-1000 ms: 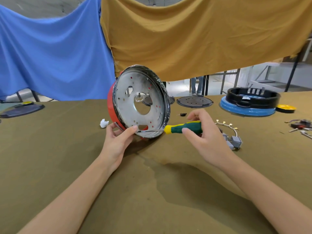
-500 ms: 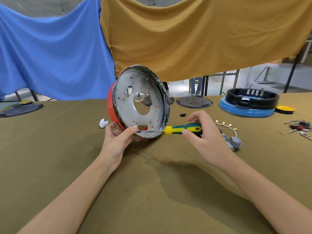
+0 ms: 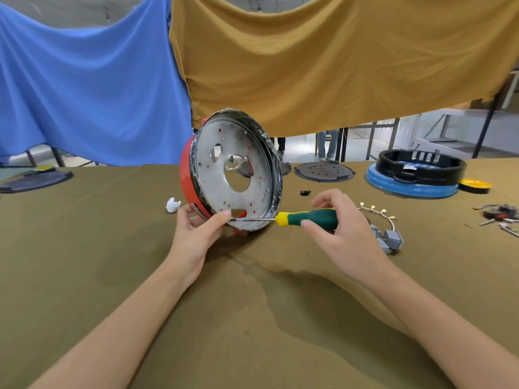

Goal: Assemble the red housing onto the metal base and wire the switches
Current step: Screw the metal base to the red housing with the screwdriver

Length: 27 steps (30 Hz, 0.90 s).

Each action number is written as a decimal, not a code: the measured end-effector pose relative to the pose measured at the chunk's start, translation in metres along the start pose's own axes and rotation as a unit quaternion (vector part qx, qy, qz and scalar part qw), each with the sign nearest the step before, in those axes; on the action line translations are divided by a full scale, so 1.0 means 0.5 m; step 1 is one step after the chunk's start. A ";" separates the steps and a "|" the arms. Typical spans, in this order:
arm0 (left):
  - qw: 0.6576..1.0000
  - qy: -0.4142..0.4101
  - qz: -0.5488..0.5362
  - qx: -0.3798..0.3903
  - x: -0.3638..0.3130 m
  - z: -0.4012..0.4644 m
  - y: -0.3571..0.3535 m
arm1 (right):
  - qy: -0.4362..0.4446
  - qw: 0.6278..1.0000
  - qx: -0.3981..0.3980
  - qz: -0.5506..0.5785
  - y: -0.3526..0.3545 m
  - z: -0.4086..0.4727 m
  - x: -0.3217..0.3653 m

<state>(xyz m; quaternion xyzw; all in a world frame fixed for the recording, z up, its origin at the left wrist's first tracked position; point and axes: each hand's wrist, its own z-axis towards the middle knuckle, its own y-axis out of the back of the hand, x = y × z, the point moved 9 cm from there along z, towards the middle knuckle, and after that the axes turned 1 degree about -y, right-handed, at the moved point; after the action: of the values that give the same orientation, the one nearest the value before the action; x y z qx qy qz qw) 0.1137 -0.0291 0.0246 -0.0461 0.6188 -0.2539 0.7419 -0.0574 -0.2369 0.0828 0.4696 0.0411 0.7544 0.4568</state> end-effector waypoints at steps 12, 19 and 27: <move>1.000 -0.008 0.029 0.002 0.001 0.001 0.002 | -0.037 0.998 0.025 0.035 -0.001 -0.002 -0.011; 0.999 -0.008 0.040 0.008 0.003 0.003 0.001 | -0.002 0.998 -0.059 -0.015 0.022 -0.005 0.003; 1.000 0.000 0.021 0.012 0.002 0.001 0.000 | -0.008 1.000 0.003 0.017 0.003 -0.003 -0.002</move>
<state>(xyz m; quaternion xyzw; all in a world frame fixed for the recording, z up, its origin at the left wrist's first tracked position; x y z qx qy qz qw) 0.1142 -0.0298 0.0239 -0.0245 0.6163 -0.2458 0.7478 -0.0594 -0.2380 0.0822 0.4774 0.0318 0.7583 0.4427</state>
